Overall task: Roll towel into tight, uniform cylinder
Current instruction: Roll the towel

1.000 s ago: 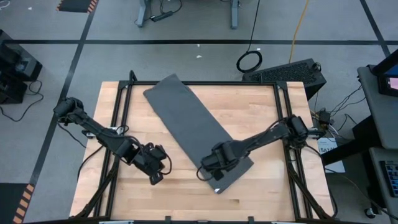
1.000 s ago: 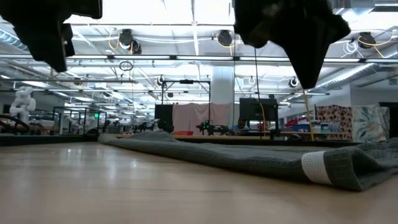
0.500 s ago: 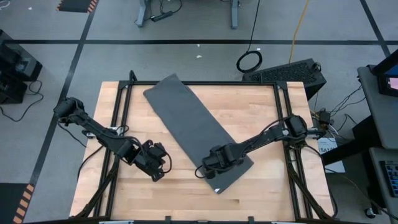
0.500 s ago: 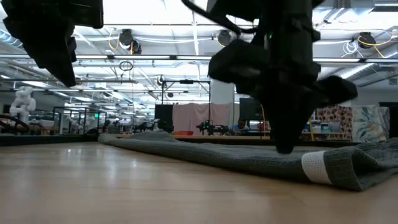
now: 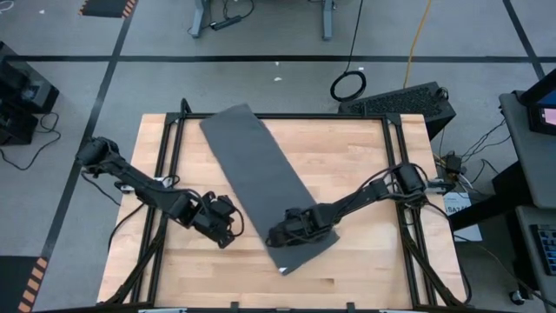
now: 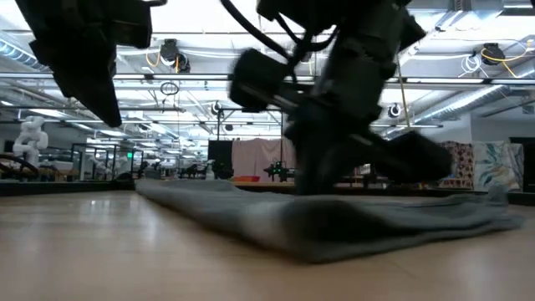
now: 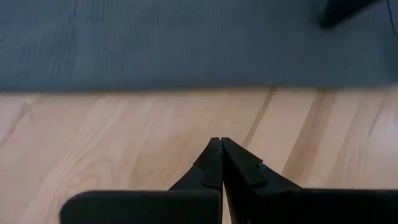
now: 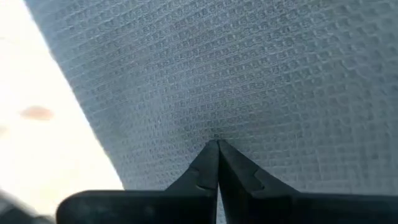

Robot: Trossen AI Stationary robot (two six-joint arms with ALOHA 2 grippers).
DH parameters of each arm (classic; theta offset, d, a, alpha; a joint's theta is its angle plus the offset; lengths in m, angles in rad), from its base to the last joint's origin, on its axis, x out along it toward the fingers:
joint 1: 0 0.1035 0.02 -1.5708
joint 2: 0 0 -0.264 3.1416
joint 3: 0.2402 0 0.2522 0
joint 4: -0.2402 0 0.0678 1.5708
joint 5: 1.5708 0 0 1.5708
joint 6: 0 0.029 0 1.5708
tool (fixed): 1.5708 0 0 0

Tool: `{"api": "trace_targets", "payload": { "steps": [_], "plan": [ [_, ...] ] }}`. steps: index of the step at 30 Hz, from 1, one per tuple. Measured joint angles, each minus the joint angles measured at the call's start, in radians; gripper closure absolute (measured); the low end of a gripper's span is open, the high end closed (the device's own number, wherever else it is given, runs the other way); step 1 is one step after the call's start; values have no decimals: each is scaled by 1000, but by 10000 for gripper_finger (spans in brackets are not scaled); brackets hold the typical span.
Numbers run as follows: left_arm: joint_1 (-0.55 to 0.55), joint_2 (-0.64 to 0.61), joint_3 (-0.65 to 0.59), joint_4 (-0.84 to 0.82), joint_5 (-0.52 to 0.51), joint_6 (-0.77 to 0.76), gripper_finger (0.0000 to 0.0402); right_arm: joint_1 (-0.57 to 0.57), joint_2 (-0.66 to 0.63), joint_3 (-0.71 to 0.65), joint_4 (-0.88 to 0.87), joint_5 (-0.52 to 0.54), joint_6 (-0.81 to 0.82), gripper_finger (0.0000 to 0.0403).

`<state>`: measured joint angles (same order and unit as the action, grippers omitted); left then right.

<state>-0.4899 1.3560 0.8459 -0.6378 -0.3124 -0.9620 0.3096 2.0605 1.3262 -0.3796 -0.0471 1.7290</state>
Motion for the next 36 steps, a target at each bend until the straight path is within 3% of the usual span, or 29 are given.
{"api": "trace_targets", "payload": {
  "steps": [7, 11, 19, 30, 33, 36],
  "plan": [
    [54, 0, 0, -1, 12, -1, 398, 4, 22, 5, 189, 49, 51, 403],
    [88, 17, -12, 5, 12, -15, 398, 5, -5, 32, 117, 42, -39, 403],
    [81, 68, -52, 64, 106, -213, 396, 6, -115, 76, -88, 42, -296, 403],
    [-23, 68, -52, 211, 97, -406, 332, 15, -238, 77, -148, 52, -506, 403],
    [-24, 67, -52, 198, 106, -364, 325, 45, -248, 77, -85, 58, -557, 403],
    [-1, 66, -42, 188, 183, -257, 325, 97, -248, 77, -18, 73, -608, 402]
  ]
}}
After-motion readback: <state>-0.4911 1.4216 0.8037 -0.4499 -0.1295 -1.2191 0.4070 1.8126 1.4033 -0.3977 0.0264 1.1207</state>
